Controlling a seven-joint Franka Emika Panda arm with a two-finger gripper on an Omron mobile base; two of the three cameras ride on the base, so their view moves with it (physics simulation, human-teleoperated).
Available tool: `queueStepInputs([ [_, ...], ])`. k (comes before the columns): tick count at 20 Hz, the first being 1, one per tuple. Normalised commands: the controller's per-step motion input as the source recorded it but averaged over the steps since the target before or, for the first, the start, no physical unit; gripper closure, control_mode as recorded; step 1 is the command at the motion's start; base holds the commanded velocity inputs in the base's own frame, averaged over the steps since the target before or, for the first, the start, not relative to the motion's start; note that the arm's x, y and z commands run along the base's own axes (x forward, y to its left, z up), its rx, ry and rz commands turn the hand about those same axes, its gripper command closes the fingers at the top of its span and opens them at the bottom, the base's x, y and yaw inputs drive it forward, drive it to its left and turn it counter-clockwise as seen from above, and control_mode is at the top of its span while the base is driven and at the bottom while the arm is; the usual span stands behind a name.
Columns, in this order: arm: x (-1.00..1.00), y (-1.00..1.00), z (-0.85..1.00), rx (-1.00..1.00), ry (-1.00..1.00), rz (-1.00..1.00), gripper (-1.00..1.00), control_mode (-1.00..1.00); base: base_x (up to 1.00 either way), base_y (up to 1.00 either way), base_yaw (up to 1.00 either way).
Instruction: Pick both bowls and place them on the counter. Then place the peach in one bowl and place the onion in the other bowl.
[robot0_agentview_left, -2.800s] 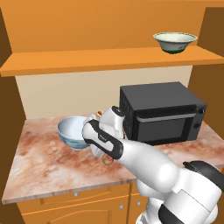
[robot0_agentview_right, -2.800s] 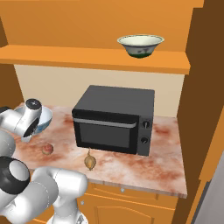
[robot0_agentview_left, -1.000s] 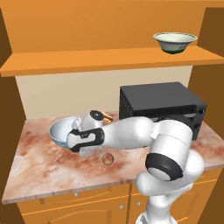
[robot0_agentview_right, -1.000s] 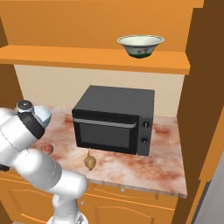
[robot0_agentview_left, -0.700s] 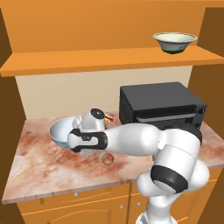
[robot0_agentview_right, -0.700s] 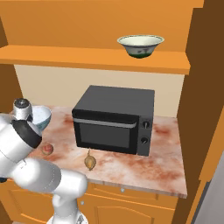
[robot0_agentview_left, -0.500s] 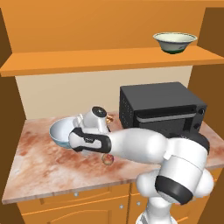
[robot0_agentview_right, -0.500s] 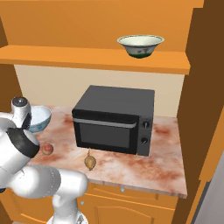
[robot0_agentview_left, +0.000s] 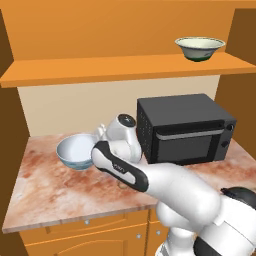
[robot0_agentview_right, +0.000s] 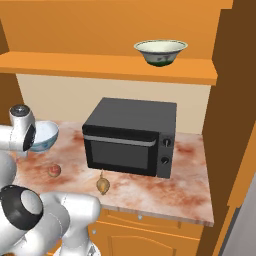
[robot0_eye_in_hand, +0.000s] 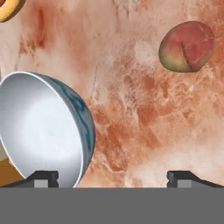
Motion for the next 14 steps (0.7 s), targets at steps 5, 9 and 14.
queueStepInputs([
  [5,-0.53,-0.42,0.38,-0.02,0.0,0.0,-1.0,-1.0,0.0,0.0,0.0],
  [9,-0.67,-0.38,0.25,-0.02,-0.06,0.0,-1.0,-1.0,0.0,0.0,0.0],
  [14,-0.62,-0.36,0.32,-0.03,-0.07,0.0,-1.0,-1.0,0.0,0.0,0.0],
])
